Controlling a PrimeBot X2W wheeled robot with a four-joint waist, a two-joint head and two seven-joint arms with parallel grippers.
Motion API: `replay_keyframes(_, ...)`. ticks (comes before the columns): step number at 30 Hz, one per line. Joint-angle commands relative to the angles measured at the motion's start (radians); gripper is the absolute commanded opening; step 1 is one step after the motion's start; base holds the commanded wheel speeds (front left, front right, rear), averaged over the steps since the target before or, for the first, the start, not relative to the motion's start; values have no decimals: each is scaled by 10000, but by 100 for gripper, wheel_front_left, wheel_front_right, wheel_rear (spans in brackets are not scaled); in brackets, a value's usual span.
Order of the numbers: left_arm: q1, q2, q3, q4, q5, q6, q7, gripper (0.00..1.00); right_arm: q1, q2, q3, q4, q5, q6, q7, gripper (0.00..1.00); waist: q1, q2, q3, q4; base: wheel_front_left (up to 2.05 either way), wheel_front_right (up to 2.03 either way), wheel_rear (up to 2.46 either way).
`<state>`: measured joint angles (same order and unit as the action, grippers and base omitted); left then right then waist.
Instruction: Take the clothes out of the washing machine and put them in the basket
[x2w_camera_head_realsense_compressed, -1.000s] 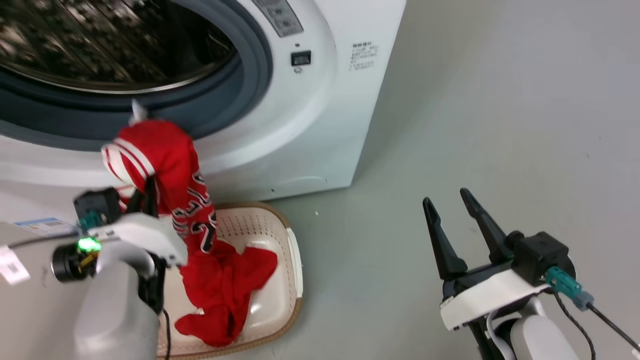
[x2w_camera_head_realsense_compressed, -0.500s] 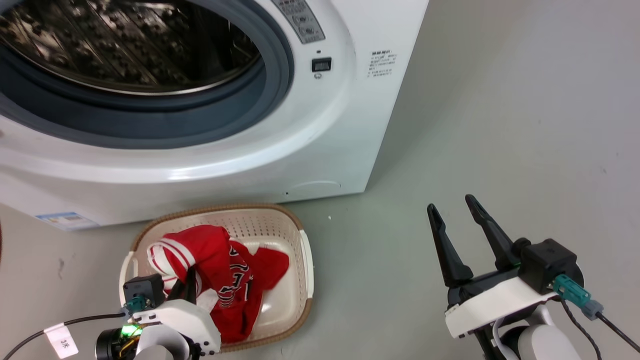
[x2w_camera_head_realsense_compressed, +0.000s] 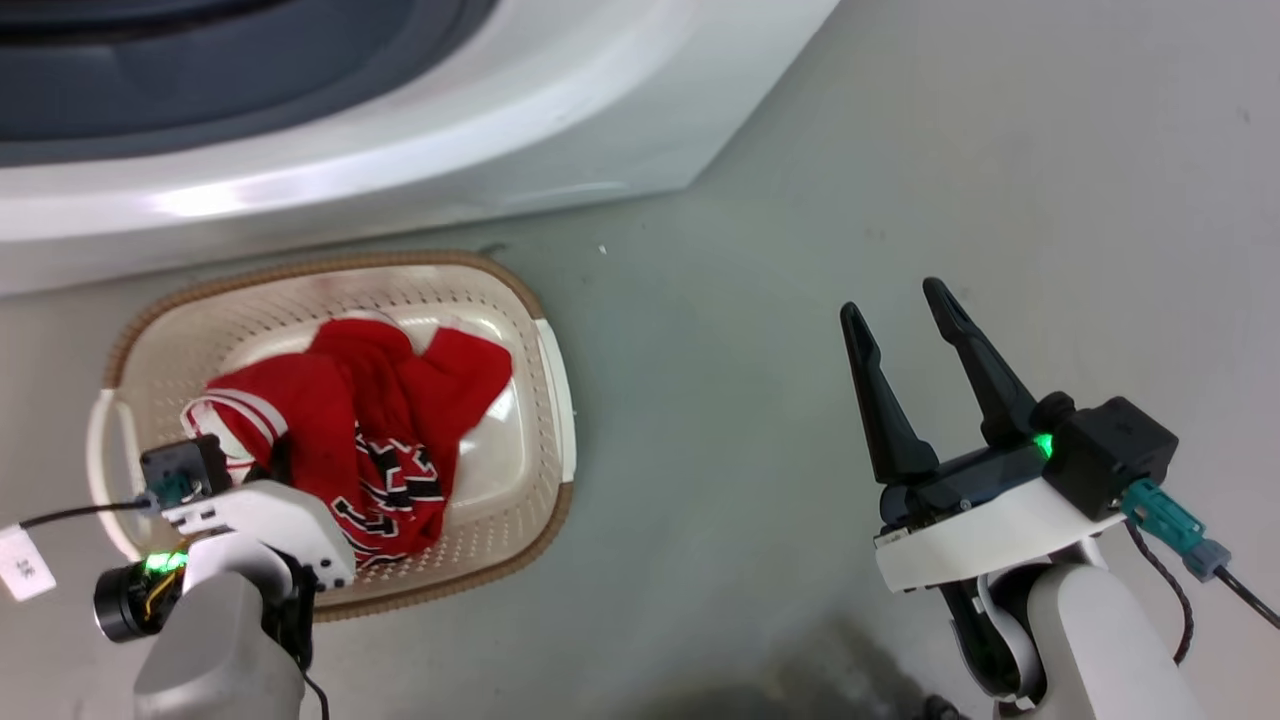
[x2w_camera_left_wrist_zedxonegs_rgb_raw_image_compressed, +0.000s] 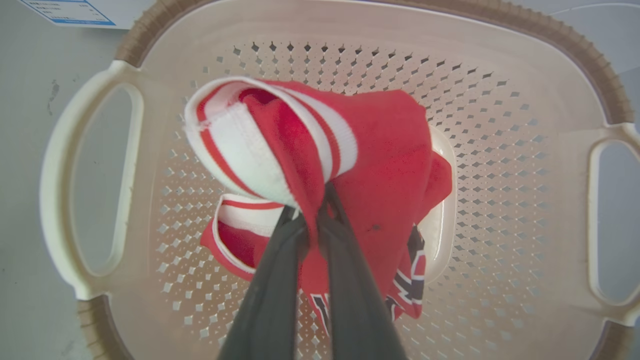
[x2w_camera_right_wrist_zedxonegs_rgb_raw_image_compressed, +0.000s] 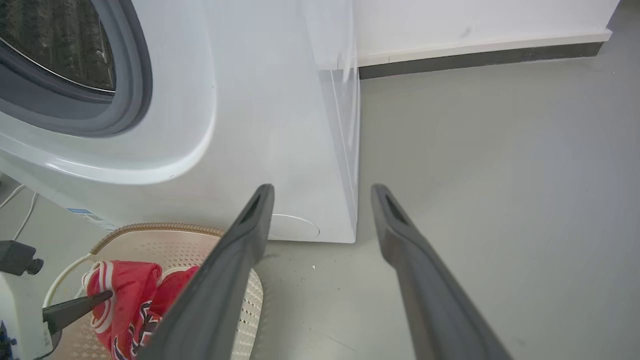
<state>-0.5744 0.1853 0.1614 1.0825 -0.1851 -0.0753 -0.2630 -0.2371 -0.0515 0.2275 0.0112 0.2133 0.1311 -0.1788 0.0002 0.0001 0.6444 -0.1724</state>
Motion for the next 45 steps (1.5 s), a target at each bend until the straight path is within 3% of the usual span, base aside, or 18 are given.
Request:
replay_keyframes(1,-353,116,15,251,-28,79,-26,0,-259,26,80,59,108,-7,-112,100,-2,-1,797,-361,0,0,0)
replay_keyframes(10,-1743,587,-18,1470,-135,222,24,2,-798,26,457,410,382,-7,-515,100,-2,-1,1734,-880,0,0,0)
replay_keyframes(11,-1792,618,-2,1553,-187,238,36,21,-813,26,473,448,405,-7,-524,100,-2,-1,1743,-905,0,0,0)
replay_keyframes(12,-1792,618,-2,1553,-187,238,36,21,-813,26,473,448,405,-7,-524,100,-2,-1,1743,-905,0,0,0)
replay_keyframes(13,-1803,640,18,1626,-224,238,42,42,-810,26,480,495,409,-7,-542,100,-2,-1,1740,-920,0,0,0)
replay_keyframes(15,-1779,656,-17,1747,-230,246,74,100,-820,26,446,617,425,-7,-598,100,-2,-1,1621,-919,0,0,0)
replay_keyframes(26,-770,21,-320,1689,-213,-95,-34,100,-391,21,63,1156,49,-7,-607,100,-2,-1,-650,-228,0,0,0)
replay_keyframes(37,1181,-941,-521,-1143,61,-275,-22,100,700,18,-925,908,-643,-7,130,100,-2,-1,-3147,927,0,0,0)
replay_keyframes(45,2345,-1276,-766,-3687,360,-192,-25,100,1507,21,-1470,446,-892,-7,612,100,-2,-1,-4316,1533,0,0,0)
